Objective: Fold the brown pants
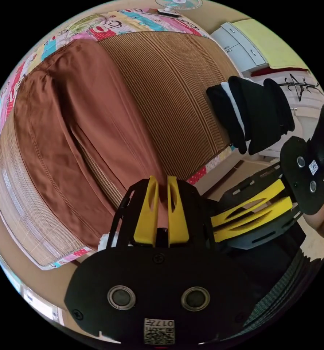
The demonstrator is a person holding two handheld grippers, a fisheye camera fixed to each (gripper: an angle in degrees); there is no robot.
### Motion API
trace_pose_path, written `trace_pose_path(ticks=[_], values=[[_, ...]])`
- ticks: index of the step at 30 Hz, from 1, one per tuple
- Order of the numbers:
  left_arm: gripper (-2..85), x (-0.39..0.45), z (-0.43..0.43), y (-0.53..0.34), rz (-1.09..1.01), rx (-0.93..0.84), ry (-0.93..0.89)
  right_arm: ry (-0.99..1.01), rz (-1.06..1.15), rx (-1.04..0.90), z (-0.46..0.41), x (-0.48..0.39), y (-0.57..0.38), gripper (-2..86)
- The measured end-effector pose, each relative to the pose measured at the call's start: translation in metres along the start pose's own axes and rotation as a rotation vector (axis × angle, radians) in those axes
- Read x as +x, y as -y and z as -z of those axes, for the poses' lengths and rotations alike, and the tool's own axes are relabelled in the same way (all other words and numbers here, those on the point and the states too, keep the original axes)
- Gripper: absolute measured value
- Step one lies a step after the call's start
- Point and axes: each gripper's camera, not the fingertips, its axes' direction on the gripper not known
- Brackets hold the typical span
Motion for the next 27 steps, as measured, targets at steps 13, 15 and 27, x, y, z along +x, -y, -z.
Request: trace_pose_path(ticks=[13, 15, 27], values=[[0.1, -0.047, -0.028, -0.055, 0.251, 0.127, -0.310, 0.359, -0.515, 0.492, 0.205, 0.376, 0.064, 9.6], [0.0, -0.052, -0.034, -0.063, 0.282, 0.148, -0.345, 0.434, -0.550, 0.711, 0.224, 0.414, 0.077, 11.7], [-0.1, -0.091, -0.072, -0.117, 0.447, 0.364, -0.751, 0.268, -0.708, 0.999, 0.233, 0.443, 0.201, 3.7]])
